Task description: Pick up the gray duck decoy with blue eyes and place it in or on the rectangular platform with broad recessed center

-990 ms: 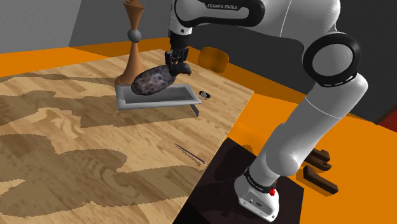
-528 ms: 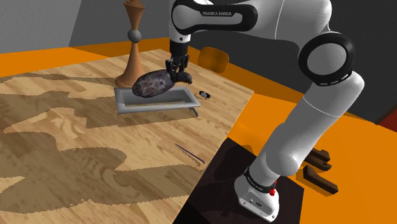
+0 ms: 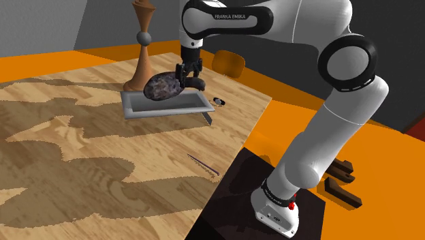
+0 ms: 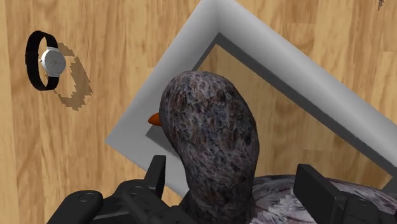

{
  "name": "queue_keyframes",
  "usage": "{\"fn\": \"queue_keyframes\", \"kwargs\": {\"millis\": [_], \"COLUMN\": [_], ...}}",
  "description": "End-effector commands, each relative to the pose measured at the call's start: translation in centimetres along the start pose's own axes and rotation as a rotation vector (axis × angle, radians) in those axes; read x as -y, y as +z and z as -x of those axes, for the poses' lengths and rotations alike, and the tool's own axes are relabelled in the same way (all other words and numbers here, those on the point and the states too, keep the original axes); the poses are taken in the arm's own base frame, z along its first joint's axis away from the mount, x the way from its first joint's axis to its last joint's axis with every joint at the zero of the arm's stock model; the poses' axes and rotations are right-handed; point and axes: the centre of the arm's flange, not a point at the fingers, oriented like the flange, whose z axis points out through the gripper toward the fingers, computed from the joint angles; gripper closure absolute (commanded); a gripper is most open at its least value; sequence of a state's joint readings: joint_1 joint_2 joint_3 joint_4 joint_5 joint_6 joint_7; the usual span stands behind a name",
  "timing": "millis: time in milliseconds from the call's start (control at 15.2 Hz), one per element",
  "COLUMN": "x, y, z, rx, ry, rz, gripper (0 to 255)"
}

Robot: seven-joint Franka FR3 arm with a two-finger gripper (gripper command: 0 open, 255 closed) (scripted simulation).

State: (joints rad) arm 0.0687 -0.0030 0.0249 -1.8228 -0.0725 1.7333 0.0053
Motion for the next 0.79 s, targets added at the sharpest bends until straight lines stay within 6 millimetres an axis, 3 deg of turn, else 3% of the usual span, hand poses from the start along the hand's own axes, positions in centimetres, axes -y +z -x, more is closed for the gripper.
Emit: {"fn": "queue_keyframes", "kwargs": {"millis": [0, 198, 726], "x": [0.0, 0.0, 0.0], "y": [-1.2, -4.9, -4.9], "z": [-0.1, -0.1, -0.1], "rx": [0.0, 0.0, 0.0], "ry": [0.0, 0.0, 0.0], "rz": [0.0, 0.0, 0.0], "gripper": [0, 0, 0]}}
